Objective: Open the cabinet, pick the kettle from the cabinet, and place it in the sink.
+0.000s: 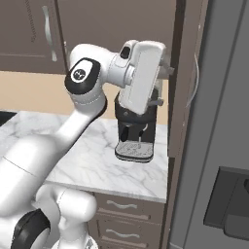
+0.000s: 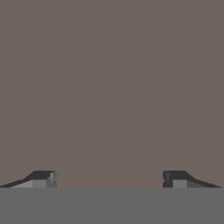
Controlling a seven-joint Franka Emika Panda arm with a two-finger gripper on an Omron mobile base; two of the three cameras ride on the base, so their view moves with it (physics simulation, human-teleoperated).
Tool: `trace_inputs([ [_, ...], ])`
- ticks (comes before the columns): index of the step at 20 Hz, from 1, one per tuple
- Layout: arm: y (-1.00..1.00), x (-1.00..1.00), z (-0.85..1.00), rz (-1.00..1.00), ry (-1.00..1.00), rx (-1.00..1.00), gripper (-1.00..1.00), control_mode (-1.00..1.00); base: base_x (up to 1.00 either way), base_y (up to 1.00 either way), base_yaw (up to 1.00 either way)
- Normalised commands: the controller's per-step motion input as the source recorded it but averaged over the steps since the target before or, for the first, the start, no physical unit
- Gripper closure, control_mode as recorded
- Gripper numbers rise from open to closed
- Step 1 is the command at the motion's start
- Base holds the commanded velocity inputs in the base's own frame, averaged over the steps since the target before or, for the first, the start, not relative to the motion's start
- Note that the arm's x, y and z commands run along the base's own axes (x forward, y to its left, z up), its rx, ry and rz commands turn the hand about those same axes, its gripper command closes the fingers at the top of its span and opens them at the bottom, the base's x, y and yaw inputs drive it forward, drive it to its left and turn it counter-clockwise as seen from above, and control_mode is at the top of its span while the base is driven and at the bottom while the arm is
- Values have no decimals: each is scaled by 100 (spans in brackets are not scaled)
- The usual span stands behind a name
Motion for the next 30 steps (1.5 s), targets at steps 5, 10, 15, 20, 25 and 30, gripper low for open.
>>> trace_inputs([
  [5, -29, 0, -5, 0, 0, 3, -100, -100, 0, 0, 0],
  [10, -9, -1, -7, 0, 0, 2, -100, -100, 0, 0, 0],
  [15, 6, -35, -11, 0, -5, 2, -100, -100, 0, 0, 0],
  [20, 31, -57, -2, 0, -28, 9, -100, -100, 0, 0, 0],
  [25, 69, -30, 12, 0, -30, 11, -100, -100, 0, 0, 0],
  [30, 88, -21, 3, 0, -27, 10, -100, -100, 0, 0, 0],
])
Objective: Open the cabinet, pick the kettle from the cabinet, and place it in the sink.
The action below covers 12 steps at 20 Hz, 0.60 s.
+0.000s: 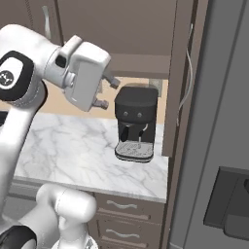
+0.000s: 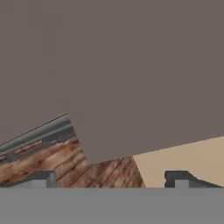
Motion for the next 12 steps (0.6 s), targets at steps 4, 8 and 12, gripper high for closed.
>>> trace_inputs([
  [4, 93, -21, 0, 0, -26, 12, -100, -100, 0, 0, 0],
  [8, 76, -29, 0, 1, -29, 18, -100, -100, 0, 0, 0],
  [12, 61, -31, 0, 2, -26, 25, -100, -100, 0, 0, 0],
])
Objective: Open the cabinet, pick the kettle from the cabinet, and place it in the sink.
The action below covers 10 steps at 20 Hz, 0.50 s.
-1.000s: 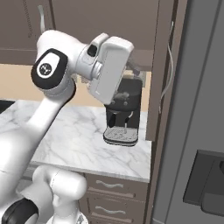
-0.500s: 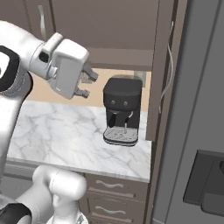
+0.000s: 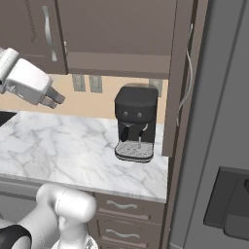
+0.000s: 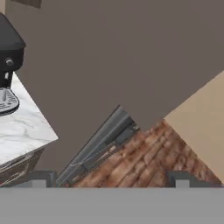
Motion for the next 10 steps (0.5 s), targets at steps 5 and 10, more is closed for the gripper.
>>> trace_inputs([
  [5, 52, -30, -8, 5, -27, 26, -100, -100, 0, 0, 0],
  [10, 29, -13, -40, 23, -31, 11, -100, -100, 0, 0, 0],
])
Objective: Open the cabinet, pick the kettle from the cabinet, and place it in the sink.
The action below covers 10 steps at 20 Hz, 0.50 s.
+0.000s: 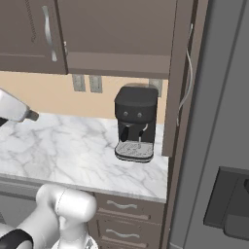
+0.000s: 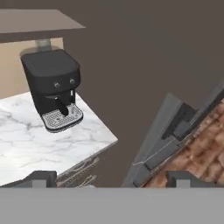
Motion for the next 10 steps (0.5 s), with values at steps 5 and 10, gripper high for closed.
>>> trace_inputs([
  [5, 7, -7, -29, 46, -29, 8, -100, -100, 0, 0, 0],
  [10, 39, -16, 5, 28, -36, 1, -100, -100, 0, 0, 0],
])
